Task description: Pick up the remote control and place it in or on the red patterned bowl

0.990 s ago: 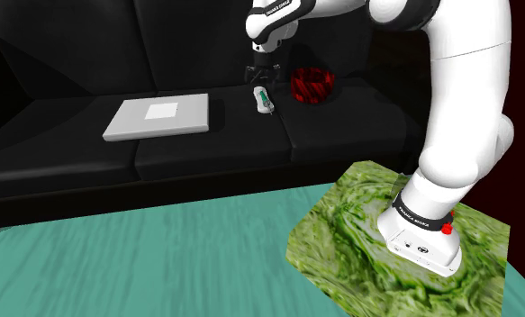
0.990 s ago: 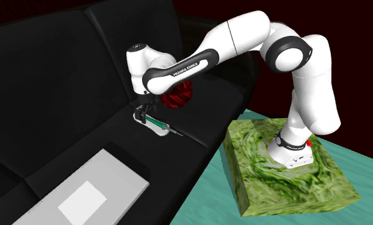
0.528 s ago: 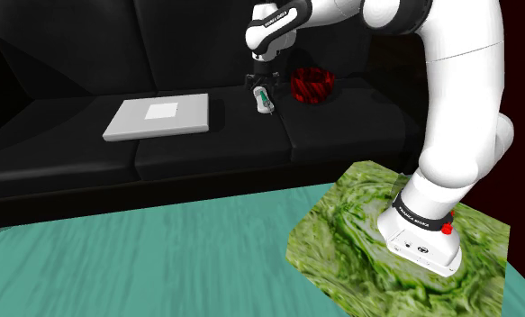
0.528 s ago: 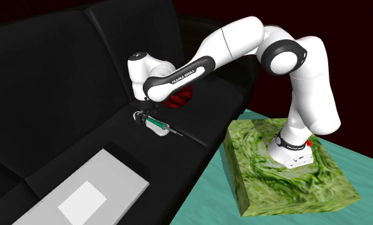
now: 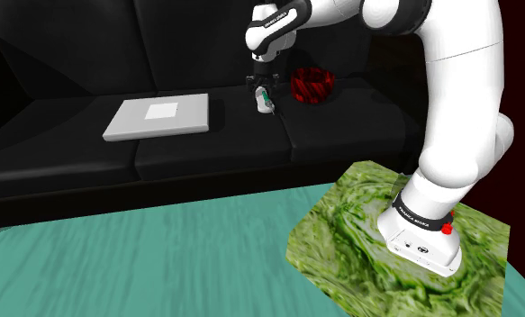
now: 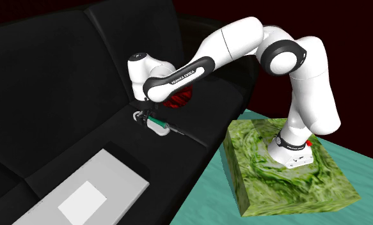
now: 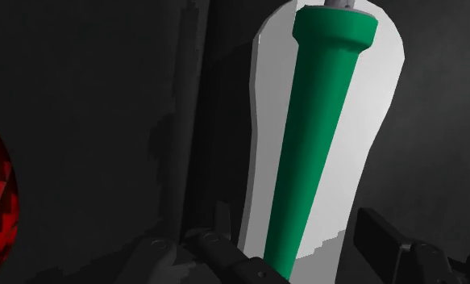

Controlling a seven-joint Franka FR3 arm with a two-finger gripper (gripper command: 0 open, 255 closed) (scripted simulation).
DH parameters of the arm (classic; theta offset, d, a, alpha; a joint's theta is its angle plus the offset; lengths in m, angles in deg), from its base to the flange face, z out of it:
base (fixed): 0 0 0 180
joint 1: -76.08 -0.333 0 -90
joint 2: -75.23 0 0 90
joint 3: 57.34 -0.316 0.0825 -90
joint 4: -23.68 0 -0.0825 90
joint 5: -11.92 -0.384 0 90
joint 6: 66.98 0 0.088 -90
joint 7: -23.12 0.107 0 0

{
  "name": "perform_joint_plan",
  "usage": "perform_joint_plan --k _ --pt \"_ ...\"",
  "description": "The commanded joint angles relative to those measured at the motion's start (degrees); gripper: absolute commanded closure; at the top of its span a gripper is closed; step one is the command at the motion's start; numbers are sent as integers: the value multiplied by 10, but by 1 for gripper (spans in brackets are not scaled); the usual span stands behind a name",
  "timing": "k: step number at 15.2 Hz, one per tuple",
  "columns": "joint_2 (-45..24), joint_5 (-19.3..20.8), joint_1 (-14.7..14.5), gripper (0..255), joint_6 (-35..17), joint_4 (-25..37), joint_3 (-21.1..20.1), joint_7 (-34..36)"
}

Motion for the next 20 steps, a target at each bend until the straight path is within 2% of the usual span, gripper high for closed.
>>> perform_joint_plan --k 1,8,20 --pt "0 0 0 255 0 0 0 0" --pt "0 0 0 255 0 0 0 0" --pt "31 -1 0 255 77 45 0 1"
